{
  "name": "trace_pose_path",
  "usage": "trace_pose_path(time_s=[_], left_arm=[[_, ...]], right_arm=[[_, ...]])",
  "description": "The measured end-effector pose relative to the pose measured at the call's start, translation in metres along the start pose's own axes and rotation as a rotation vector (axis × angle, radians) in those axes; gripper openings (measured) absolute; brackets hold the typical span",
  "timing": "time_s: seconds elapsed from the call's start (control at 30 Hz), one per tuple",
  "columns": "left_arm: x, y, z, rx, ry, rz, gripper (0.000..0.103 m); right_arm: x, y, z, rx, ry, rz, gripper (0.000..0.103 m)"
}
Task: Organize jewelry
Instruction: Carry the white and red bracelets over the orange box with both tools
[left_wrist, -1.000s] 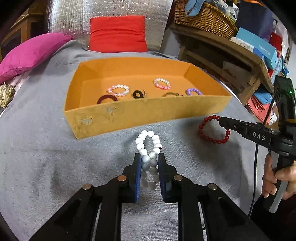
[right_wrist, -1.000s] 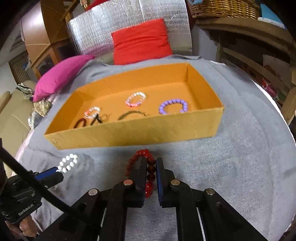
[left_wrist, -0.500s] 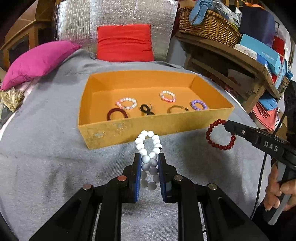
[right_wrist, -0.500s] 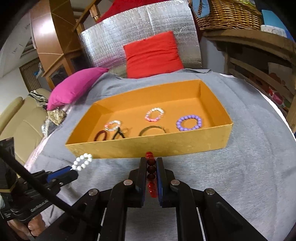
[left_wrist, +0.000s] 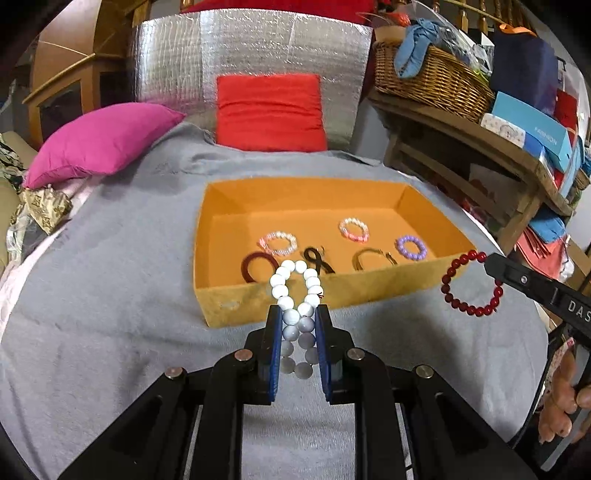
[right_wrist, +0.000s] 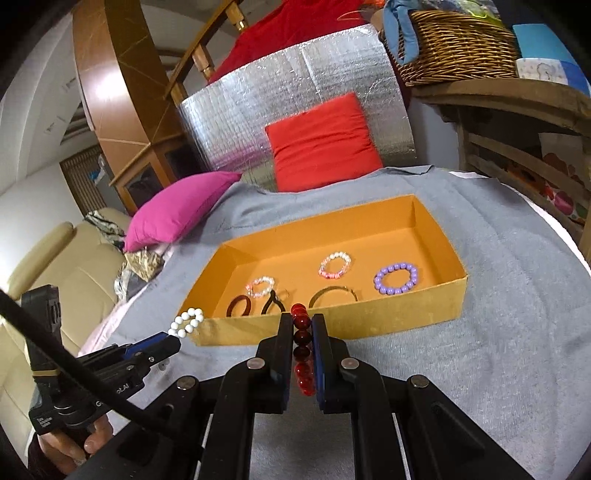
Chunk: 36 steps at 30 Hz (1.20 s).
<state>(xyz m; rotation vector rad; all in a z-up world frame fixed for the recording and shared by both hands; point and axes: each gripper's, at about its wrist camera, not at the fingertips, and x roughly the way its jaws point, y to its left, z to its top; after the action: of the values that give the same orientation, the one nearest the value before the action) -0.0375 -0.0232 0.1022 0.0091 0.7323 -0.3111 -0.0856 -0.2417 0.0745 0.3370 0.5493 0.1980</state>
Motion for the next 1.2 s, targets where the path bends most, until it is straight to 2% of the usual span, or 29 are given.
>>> trace_pose_path(time_s=[0.33,0.67,1.0,1.2], left_arm=[[0.000,-0.012,0.020,0.008,-0.028,0.041,0.018],[0.007,-0.022,0.040,0.031,-0.041,0.083,0.019],[0.036,-0.029,0.079,0.065,-0.050,0.111,0.019],[0.064,-0.022,0.089,0.048,-0.017,0.118,0.019]], right_arm=[[-0.004,0.002,0.016,0.017,-0.054,0.004,0.011],[0.006,0.002,0.052,0.042,-0.100,0.009,0.011],[0.050,-0.015,0.096,0.105,-0.103,-0.013,0.011],[0.088,-0.038,0.110,0.171,-0.049,-0.044,0.011]])
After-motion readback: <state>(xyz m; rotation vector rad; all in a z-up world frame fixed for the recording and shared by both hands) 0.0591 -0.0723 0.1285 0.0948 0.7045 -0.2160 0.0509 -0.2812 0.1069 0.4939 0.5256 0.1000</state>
